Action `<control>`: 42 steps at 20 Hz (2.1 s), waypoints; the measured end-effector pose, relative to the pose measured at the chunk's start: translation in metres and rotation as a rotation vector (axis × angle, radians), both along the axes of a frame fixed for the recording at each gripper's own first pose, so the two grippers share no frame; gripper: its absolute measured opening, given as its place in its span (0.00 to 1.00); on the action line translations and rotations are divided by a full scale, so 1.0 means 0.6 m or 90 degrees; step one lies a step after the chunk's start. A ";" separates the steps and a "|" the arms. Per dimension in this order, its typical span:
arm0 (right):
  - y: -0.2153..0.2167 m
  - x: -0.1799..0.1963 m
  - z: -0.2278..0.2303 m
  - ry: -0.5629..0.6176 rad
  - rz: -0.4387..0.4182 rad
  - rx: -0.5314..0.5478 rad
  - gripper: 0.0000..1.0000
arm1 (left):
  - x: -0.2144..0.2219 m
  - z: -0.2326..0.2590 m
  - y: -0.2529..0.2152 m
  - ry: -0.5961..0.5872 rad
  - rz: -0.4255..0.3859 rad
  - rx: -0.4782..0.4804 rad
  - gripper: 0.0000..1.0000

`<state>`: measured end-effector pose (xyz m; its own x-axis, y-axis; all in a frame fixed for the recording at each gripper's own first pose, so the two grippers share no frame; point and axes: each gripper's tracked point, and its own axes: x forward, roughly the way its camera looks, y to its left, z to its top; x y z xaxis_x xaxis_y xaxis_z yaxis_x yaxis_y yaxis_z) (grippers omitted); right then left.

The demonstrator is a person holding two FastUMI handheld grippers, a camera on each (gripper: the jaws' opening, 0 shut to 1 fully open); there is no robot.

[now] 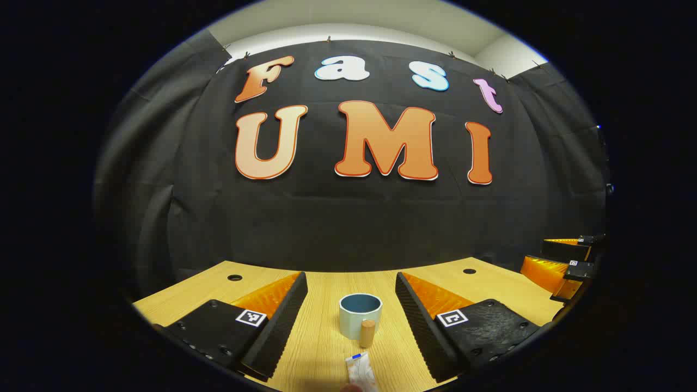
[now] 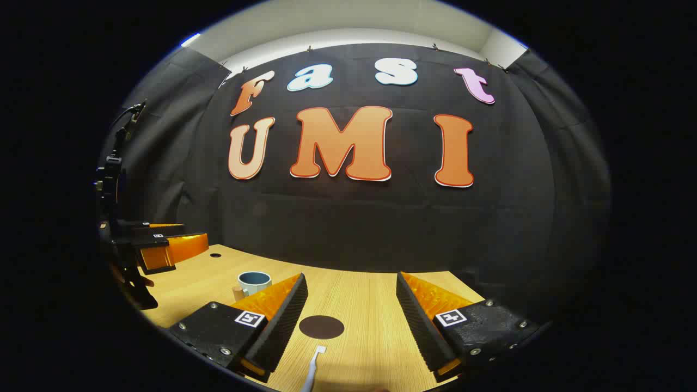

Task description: Put the toothbrush and toothpaste on the desktop into the cup, then pick up the cup and place it on the coaster on the desktop.

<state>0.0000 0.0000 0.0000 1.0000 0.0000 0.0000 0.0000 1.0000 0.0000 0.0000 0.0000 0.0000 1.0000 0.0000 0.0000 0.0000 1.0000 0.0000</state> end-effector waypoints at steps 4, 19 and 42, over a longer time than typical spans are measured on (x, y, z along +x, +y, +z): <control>0.011 -0.001 -0.002 0.002 0.009 -0.003 0.98 | -0.001 -0.002 0.006 0.001 0.005 0.004 0.98; 0.019 -0.003 -0.011 0.013 0.007 0.000 0.98 | 0.000 -0.030 0.023 0.023 0.010 -0.001 0.98; 0.024 0.004 -0.134 0.279 0.042 0.045 0.96 | 0.006 -0.134 0.013 0.229 -0.038 0.053 0.98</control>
